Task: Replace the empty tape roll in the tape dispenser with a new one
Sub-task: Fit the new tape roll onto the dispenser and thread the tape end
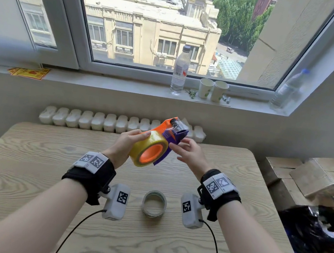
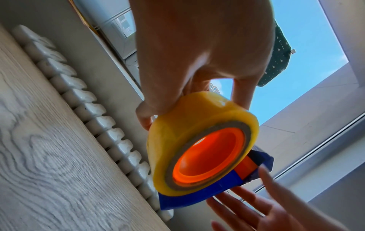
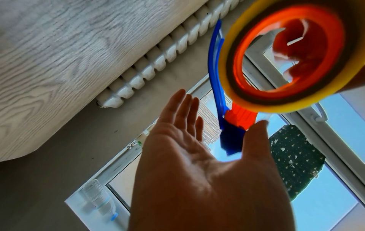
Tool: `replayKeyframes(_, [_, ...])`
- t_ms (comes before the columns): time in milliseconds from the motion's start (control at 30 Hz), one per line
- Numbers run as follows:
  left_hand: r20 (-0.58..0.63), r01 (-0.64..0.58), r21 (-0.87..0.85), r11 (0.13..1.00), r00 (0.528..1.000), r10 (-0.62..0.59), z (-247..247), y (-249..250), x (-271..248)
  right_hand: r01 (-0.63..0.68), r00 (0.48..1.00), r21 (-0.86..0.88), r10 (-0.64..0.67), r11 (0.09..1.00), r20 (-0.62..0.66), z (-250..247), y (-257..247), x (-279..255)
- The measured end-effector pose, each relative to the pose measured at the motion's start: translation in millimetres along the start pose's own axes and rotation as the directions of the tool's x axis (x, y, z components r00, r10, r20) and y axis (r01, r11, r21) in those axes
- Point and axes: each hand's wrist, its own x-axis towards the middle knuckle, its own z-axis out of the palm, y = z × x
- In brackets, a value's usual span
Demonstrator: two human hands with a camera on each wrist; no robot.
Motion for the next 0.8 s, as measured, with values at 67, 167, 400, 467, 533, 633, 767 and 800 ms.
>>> replayKeyframes(67, [-0.01,0.015,-0.037,0.999,1.0,-0.015,4.8,3.2,-0.3,0.052,0.999,-0.062,-0.051,0.997,0.009,2.3,4.4,0.6])
replayKeyframes(167, [0.007,0.028,-0.069,0.997,1.0,-0.028,10.1,7.2,-1.5,0.109,0.994,-0.097,-0.108,0.989,0.018,4.7,8.1,1.0])
replayKeyframes(400, [0.046,0.032,-0.066,0.997,0.999,-0.029,17.7,11.6,-3.7,0.176,0.984,-0.069,-0.179,0.982,-0.027,7.2,6.0,-2.3])
replayKeyframes(467, [0.049,0.037,-0.069,0.997,0.998,-0.034,19.1,10.5,-3.8,0.158,0.986,-0.076,-0.162,0.985,-0.049,8.9,6.8,-2.6])
replayKeyframes(533, [0.06,0.044,-0.063,0.997,0.997,-0.04,21.2,9.6,-4.5,0.148,0.984,-0.091,-0.156,0.985,-0.088,10.1,8.0,-2.6])
replayKeyframes(633, [0.123,0.061,-0.046,0.997,0.991,-0.055,22.9,9.8,-7.9,0.133,0.982,-0.122,-0.148,0.983,-0.119,10.5,10.8,-3.9])
replayKeyframes(767, [0.161,0.059,0.059,0.996,0.985,-0.068,22.1,7.8,-11.7,0.108,0.978,-0.167,-0.135,0.98,-0.158,9.6,14.9,-6.6])
replayKeyframes(800, [0.158,0.06,0.08,0.995,0.985,-0.072,22.1,6.5,-11.7,0.107,0.976,-0.184,-0.138,0.977,-0.169,8.5,15.6,-7.3])
